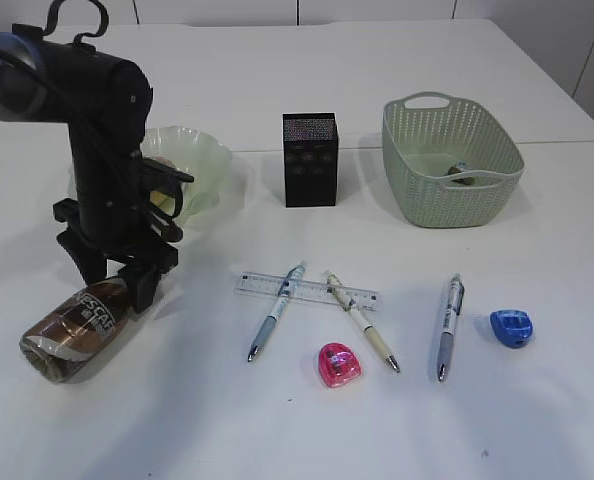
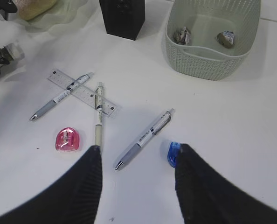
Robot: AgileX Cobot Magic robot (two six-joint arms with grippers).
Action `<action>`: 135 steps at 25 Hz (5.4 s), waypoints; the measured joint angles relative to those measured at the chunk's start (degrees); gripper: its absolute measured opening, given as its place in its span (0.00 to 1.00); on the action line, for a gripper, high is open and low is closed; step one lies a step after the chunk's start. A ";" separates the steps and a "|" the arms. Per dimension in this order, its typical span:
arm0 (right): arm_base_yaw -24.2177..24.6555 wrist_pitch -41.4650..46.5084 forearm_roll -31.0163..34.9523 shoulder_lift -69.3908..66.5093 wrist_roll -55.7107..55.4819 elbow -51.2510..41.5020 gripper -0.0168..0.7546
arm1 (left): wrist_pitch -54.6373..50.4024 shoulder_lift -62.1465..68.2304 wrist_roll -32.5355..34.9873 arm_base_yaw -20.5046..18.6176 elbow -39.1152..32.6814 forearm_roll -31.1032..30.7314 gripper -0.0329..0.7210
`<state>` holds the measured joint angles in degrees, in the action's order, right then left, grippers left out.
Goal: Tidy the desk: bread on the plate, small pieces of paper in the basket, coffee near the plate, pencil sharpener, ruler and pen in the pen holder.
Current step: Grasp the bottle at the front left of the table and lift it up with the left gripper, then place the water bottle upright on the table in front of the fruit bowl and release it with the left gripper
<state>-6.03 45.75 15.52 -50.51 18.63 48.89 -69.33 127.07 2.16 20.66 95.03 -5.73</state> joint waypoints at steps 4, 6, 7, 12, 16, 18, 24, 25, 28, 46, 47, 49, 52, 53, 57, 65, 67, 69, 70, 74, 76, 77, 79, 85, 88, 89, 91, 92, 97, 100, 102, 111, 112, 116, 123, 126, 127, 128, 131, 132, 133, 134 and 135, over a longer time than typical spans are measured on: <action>0.00 -0.10 0.00 0.00 0.00 0.00 0.55 | 0.00 0.66 -0.11 0.00 0.00 -0.03 0.75; 0.00 -0.10 0.00 0.00 0.00 0.00 0.55 | 0.00 0.75 -0.19 0.00 0.00 -0.14 0.72; 0.00 -0.10 0.00 0.00 0.00 0.00 0.55 | 0.00 0.75 -0.19 0.00 0.00 -0.25 0.71; 0.00 -0.21 0.04 0.00 0.00 0.00 0.55 | 0.00 0.95 -0.44 0.00 0.00 -0.36 0.65; 0.00 -0.28 0.04 0.00 0.00 0.00 0.55 | 0.00 0.95 -0.53 0.00 0.00 -0.36 0.56; 0.00 -0.28 0.04 0.00 0.00 0.00 0.55 | 0.00 0.95 -0.56 0.00 0.00 -0.36 0.51; 0.00 -0.43 0.04 0.00 0.00 0.00 0.55 | 0.00 0.95 -0.66 0.00 0.00 -0.36 0.45; 0.00 -0.43 0.04 0.00 0.00 0.00 0.55 | 0.00 0.95 -0.66 0.00 0.00 -0.36 0.45; 0.00 -0.43 0.13 0.00 0.00 0.00 0.55 | 0.00 0.95 -0.66 0.00 0.00 -0.36 0.45; 0.00 -0.88 0.59 0.00 0.05 0.00 0.55 | 0.49 -5.18 -0.78 0.00 -0.13 1.61 0.44; 0.00 -0.88 0.59 0.00 0.05 0.00 0.55 | 0.49 -5.81 -0.78 0.00 -0.13 1.72 0.44; 0.00 -1.03 0.59 0.00 0.05 0.00 0.55 | 1.49 -7.49 -0.78 0.00 -0.13 2.15 0.44; 0.00 -1.03 0.59 0.00 0.05 0.00 0.55 | 5.34 -10.37 -0.78 0.00 -1.15 2.55 0.44; 0.00 -1.14 0.59 0.00 0.05 0.00 0.55 | 6.57 -11.14 -0.78 0.00 -1.91 2.55 0.44; 0.00 -1.14 0.59 0.00 0.05 0.00 0.55 | 14.22 -14.69 -0.78 0.00 -8.82 2.65 0.44; 0.00 -1.27 0.59 0.00 0.05 0.00 0.55 | 34.88 -23.74 -0.78 0.00 -27.37 3.50 0.44; 0.00 -1.27 0.59 0.00 0.05 0.00 0.55 | 39.49 -25.68 -0.78 0.00 -31.39 3.62 0.44; 0.00 -1.27 0.59 0.00 0.05 0.00 0.55 | 43.47 -27.22 -0.78 0.00 -34.46 3.88 0.44; 0.00 -1.27 0.59 0.00 0.05 0.00 0.55 | 44.75 -27.83 -0.78 0.00 -35.44 4.15 0.44; 0.00 -1.27 0.59 0.00 0.05 0.00 0.55 | 48.21 -30.97 -0.78 -1.22 -37.66 6.37 0.44; 0.00 -1.27 0.59 0.00 0.05 0.00 0.55 | 49.66 -32.44 -0.78 -2.02 -37.77 6.96 0.44; 0.00 -1.27 0.59 0.00 0.05 0.00 0.55 | 50.49 -32.90 -0.78 -2.52 -37.77 6.99 0.44; 0.00 -1.37 0.59 0.00 0.05 0.00 0.55 | 52.01 -33.71 -0.78 -3.41 -37.77 7.12 0.44; 0.00 -1.49 0.59 0.00 0.05 0.00 0.55 | 61.26 -35.28 -0.78 -3.85 -43.06 7.43 0.44; 0.00 -1.60 0.59 0.00 0.05 0.00 0.55 | 68.42 -36.87 -0.78 -3.85 -46.95 7.80 0.44; 0.00 -1.60 0.59 0.00 0.05 0.00 0.55 | 71.18 -37.30 -0.78 -3.85 -48.31 7.80 0.44; 0.00 -1.68 0.59 0.00 0.05 0.00 0.55 | 75.80 -37.56 -0.78 -3.85 -50.59 7.92 0.44; 0.00 -1.68 0.59 0.00 0.05 0.00 0.55 | 78.09 -37.56 -0.78 -3.85 -51.38 7.92 0.44; 0.00 -1.68 0.59 0.00 0.05 0.00 0.55 | 88.84 -37.64 -0.78 -3.85 -55.25 8.70 0.44; 0.00 -1.82 0.59 0.00 0.05 0.00 0.55 | 94.70 -37.64 -0.78 -3.85 -57.49 8.94 0.44; 0.00 -2.21 0.59 0.00 0.05 0.00 0.55 | 98.75 -37.64 -0.78 -3.85 -58.82 8.93 0.44; 0.00 -2.60 0.59 0.00 0.05 0.00 0.55 | 108.59 -33.10 -0.78 -3.95 -60.83 11.96 0.44; 0.00 -2.60 0.59 0.00 0.05 0.00 0.55 | 109.47 -32.57 -0.78 -3.95 -60.81 12.08 0.44; 0.00 -2.60 0.59 0.00 0.05 0.00 0.55 | 111.61 -30.59 -0.78 -3.95 -60.81 12.18 0.44; 0.00 -2.73 0.59 0.00 0.05 0.00 0.55 | 115.21 -27.36 -0.78 -3.95 -60.81 15.94 0.44; 0.00 -2.73 0.59 0.00 0.05 0.00 0.55 | 115.74 -26.61 -0.78 -3.95 -60.81 17.00 0.44; 0.00 -2.73 0.61 0.00 0.05 0.00 0.55 | 115.74 -26.48 -0.78 -3.95 -60.81 16.99 0.44; 0.00 -2.73 0.61 0.00 0.05 0.00 0.55 | 115.74 -26.36 -0.78 -3.95 -60.81 17.02 0.44; 0.00 -2.82 0.83 0.00 0.05 0.00 0.55 | 116.51 -25.71 -0.78 -3.95 -60.81 17.22 0.44; 0.00 -2.82 0.92 0.00 0.05 0.00 0.55 | 116.79 -25.27 -0.78 -3.95 -60.81 17.22 0.44; 0.00 -2.82 0.92 0.00 0.05 0.00 0.55 | 117.02 -24.79 -0.78 -3.95 -60.81 17.22 0.44; 0.00 -2.82 0.92 0.00 0.05 0.00 0.55 | 117.02 -24.53 -0.78 -3.95 -60.81 17.22 0.44; 0.00 -2.82 1.05 0.00 0.05 0.00 0.55 | 117.13 -24.16 -0.78 -3.95 -60.81 17.22 0.44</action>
<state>-6.03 42.93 16.57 -50.51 18.69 48.89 47.80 102.91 1.37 16.71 34.21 11.48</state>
